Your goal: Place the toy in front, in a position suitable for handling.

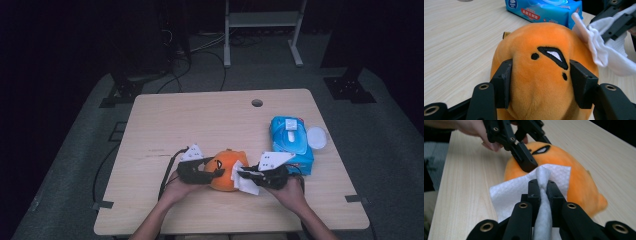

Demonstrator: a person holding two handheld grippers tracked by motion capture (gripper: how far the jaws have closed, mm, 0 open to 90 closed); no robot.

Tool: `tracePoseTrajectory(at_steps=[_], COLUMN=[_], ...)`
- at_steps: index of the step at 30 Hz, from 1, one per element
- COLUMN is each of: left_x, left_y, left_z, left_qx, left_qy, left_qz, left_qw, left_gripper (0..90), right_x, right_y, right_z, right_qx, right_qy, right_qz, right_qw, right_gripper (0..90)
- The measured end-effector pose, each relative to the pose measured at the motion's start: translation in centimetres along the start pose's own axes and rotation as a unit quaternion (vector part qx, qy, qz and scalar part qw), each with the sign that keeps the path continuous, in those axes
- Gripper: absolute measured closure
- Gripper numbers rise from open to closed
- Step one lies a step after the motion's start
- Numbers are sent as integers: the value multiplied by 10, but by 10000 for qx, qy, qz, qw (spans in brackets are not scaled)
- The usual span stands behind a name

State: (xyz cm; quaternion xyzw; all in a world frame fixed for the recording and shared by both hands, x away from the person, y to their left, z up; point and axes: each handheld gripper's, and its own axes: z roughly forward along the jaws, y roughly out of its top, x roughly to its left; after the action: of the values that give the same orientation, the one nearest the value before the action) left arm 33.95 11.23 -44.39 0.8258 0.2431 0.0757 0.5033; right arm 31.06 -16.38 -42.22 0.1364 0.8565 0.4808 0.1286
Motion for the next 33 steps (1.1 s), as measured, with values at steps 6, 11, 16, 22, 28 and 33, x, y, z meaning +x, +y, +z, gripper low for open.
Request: tracePoseTrajectory(at_steps=[6,11,16,22,28,33], left_x=[-6,-10,-16,-16,-15,-20], left_y=[-3,-4,-4,-6,-5,-5], left_z=[-6,-6,-4,-5,-4,-1], left_qx=[95,121,112,89,71,38], left_qy=[-14,-64,-148,-262,-371,-493], left_qz=[277,469,635,618,609,679], left_qw=[9996,9988,9978,9977,9974,9965], left_gripper=[420,420,418,418,419,419], right_x=[-11,-24,-13,-20,-26,-11], right_y=[-8,-13,3,-8,-14,3], right_z=[0,-9,-3,-2,-9,-4], right_qx=[121,38,-236,-129,-118,-371], right_qy=[-47,-275,-67,-48,-157,104], right_qz=[100,384,198,367,607,373], right_qw=[9999,9989,9995,9992,9980,9986], right_gripper=[828,828,827,826,827,826])
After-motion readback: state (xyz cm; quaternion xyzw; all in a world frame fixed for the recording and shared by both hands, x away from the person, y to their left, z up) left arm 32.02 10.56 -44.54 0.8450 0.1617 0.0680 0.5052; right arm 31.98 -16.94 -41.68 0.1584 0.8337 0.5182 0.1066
